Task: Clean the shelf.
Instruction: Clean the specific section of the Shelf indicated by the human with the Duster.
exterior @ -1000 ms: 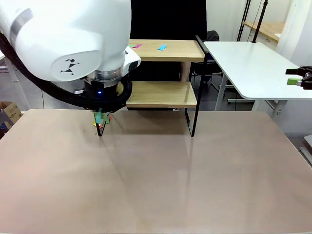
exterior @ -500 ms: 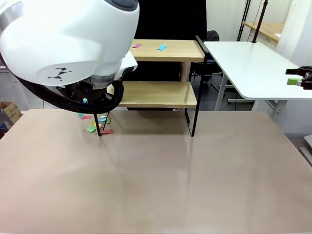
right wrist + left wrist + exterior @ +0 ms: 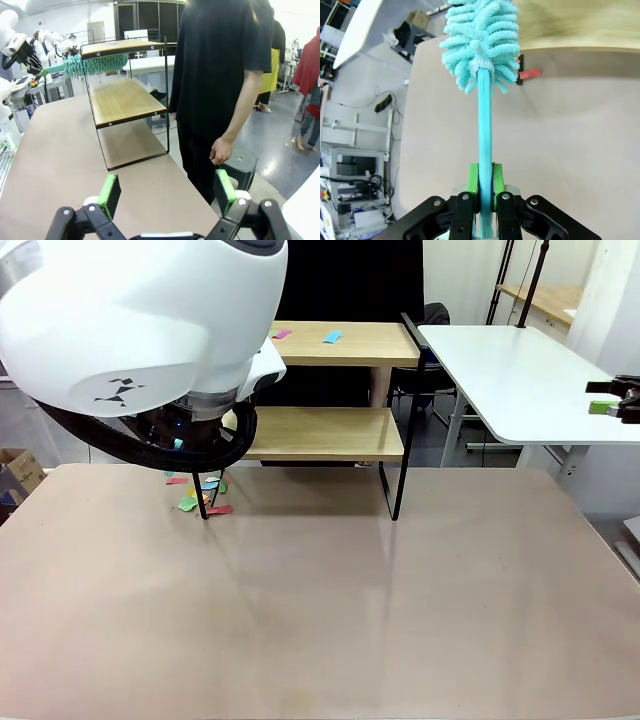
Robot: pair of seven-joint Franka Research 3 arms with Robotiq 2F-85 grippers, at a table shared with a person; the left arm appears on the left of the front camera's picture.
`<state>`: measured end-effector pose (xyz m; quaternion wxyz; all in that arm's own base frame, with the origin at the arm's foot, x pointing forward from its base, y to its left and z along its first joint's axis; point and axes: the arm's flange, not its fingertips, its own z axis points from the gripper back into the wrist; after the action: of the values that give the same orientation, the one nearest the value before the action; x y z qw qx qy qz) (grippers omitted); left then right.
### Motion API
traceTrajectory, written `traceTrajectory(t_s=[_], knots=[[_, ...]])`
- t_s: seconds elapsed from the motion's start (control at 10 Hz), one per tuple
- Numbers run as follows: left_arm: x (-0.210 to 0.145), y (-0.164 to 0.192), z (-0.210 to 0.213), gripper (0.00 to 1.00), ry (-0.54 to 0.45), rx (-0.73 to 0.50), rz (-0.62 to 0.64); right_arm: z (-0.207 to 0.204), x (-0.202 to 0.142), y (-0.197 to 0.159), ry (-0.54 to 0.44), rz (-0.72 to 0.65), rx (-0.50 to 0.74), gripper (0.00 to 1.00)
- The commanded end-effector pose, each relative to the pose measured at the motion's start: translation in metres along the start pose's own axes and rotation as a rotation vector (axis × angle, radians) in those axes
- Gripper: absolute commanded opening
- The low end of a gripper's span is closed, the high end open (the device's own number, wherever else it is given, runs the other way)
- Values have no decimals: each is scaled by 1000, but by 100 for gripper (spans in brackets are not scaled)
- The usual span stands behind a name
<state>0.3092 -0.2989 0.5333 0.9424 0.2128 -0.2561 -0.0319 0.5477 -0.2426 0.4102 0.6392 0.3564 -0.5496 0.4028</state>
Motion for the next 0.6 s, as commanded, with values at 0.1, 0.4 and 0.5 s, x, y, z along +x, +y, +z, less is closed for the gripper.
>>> traceTrajectory(t_s=[0.1,0.4,0.5], knots=[[0,9,8,13,-66,-130,-25,-2,4,1,-2,7,2,100],[-9,54,-8,13,-91,-416,-95,-2,4,1,-2,7,2,100],[-11,66,-12,13,-119,-480,-153,-2,4,1,-2,7,2,100]])
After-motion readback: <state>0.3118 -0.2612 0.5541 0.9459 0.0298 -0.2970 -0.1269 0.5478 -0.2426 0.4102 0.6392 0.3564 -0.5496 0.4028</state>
